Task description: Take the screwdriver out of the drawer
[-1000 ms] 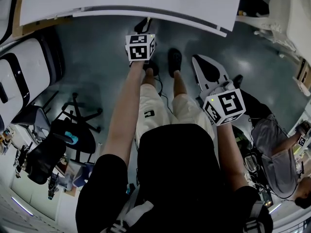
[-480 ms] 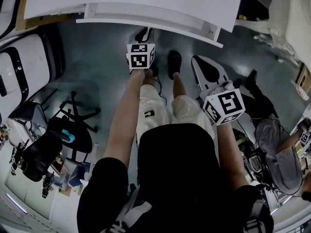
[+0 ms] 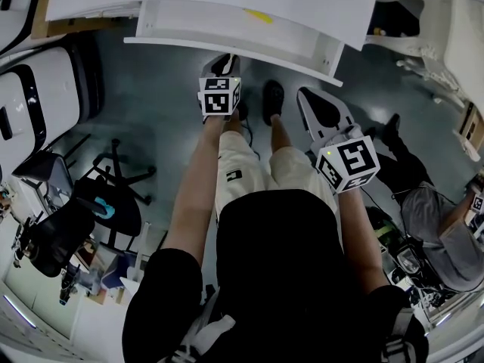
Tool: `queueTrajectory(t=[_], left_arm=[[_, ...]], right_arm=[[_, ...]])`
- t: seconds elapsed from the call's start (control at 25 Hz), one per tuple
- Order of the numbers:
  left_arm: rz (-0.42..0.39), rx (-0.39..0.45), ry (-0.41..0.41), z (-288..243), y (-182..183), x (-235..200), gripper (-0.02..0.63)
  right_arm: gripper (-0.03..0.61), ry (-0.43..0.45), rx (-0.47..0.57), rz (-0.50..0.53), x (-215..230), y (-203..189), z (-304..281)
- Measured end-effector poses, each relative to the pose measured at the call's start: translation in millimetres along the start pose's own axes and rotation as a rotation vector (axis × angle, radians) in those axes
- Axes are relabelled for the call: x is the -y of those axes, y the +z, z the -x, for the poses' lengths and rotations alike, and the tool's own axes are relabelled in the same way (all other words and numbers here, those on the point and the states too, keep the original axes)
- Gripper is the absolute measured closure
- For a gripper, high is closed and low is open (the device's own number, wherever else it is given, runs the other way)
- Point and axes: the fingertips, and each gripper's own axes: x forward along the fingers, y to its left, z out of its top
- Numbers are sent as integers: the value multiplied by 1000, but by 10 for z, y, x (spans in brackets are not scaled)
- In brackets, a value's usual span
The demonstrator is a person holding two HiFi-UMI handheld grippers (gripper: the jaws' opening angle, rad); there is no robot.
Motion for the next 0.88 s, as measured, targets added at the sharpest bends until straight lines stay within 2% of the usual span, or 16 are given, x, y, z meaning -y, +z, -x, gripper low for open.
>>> queueTrajectory(t=[0.88], left_arm=[[67, -65, 64, 483, -587, 74, 530]], right_arm=[[561, 104, -39, 90, -160, 66, 0]])
